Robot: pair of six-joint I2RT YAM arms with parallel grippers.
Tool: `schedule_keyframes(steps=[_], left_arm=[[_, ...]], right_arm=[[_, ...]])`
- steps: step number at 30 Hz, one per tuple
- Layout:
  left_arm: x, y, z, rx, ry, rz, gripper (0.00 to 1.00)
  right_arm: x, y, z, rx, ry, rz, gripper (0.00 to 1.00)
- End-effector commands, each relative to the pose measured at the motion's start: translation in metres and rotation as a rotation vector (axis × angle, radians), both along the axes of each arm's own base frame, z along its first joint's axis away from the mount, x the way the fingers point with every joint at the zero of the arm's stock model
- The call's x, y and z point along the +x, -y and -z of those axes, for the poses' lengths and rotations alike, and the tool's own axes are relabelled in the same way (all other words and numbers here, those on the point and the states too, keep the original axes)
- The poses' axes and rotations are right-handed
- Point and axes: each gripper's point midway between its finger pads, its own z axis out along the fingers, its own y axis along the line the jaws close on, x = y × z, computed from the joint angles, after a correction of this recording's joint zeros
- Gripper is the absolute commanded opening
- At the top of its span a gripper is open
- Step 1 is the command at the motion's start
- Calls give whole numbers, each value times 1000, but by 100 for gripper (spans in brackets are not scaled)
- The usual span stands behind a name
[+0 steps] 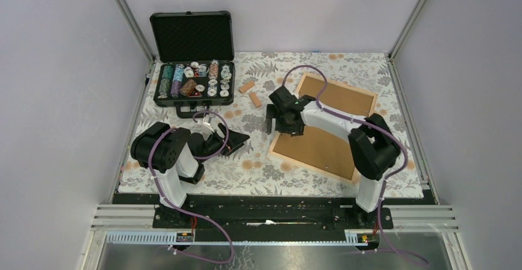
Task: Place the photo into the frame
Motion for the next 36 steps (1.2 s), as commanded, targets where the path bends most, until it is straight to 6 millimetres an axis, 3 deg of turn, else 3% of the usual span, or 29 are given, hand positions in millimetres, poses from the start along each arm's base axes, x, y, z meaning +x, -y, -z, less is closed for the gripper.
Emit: schedule_keyframes(steps=[1, 5, 9, 15, 20, 25, 29, 32, 36], left_arm=[[4, 1, -27, -38, 134, 7, 82], [4, 1, -27, -38, 134, 5, 82], [5, 0, -27, -37, 138, 2, 82], [5, 1, -28, -39, 140, 5, 82], [5, 1, -28, -38, 141, 4, 82], [4, 1, -27, -38, 138, 9, 82], [4, 1, -26, -38, 135, 12, 82], [5, 1, -27, -40, 137, 10, 82], [5, 1, -27, -39, 135, 10, 82]], right_arm=[[-21, 8, -42, -23, 70, -354, 100], [-60, 45, -37, -226, 7, -601, 100], [-91, 66, -38, -329, -33, -764, 100], [-103, 64, -26, -295, -99, -803, 98], [-98, 77, 1, -394, -145, -730, 78], [-100, 76, 20, -381, -149, -693, 75], [-99, 80, 29, -401, -140, -644, 57], [-95, 84, 33, -414, -113, -567, 30], [-81, 78, 32, -414, -53, -504, 6]])
